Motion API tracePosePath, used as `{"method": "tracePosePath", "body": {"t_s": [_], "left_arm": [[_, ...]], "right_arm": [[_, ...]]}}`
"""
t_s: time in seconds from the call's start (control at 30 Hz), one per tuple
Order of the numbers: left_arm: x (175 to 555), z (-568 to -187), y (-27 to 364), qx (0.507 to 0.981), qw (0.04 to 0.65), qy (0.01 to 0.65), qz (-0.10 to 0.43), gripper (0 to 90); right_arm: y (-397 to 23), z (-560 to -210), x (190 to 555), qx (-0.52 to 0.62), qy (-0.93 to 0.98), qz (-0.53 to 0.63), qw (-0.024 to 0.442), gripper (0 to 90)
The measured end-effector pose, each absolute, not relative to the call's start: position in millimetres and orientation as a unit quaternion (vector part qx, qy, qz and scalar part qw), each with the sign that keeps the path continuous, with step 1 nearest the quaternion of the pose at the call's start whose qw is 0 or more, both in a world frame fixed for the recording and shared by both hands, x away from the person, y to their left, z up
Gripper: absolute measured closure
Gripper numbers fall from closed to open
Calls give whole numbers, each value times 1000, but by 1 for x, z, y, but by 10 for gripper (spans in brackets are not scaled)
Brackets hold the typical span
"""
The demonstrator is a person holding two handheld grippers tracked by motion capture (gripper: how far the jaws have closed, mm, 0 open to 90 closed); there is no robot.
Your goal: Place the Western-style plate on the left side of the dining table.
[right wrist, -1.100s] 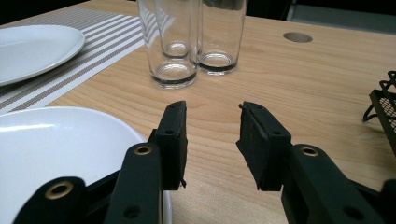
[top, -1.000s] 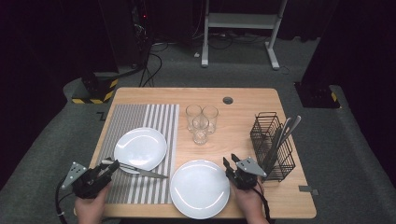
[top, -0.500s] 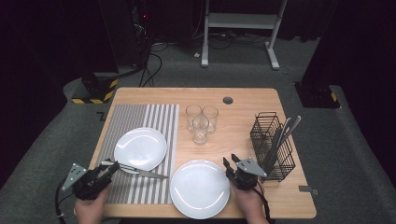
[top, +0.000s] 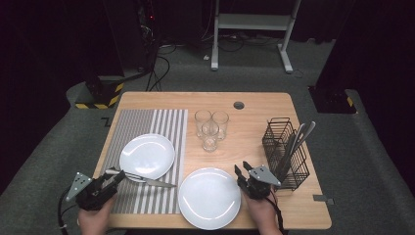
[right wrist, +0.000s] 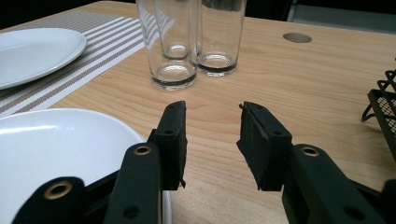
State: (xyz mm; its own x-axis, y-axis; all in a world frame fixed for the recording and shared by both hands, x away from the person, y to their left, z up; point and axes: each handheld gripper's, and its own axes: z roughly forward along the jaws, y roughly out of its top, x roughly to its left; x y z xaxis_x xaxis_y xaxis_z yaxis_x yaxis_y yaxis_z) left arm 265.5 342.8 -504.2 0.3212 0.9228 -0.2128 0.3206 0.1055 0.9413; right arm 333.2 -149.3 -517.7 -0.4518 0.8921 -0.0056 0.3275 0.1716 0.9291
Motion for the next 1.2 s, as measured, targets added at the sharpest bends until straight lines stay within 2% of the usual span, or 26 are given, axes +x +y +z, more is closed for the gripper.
{"method": "tracePosePath", "body": {"t_s": [0.57,0.9,1.2], "left_arm": [[265,-503,342,606,538,509,290,531],[261,-512,349,612,533,516,275,510],[260,-518,349,606,540,509,288,491]], "right_arm": [[-152,-517,334,437,702,481,290,610],[-152,-517,334,436,702,482,291,610],[-153,-517,334,438,701,480,293,610]]}}
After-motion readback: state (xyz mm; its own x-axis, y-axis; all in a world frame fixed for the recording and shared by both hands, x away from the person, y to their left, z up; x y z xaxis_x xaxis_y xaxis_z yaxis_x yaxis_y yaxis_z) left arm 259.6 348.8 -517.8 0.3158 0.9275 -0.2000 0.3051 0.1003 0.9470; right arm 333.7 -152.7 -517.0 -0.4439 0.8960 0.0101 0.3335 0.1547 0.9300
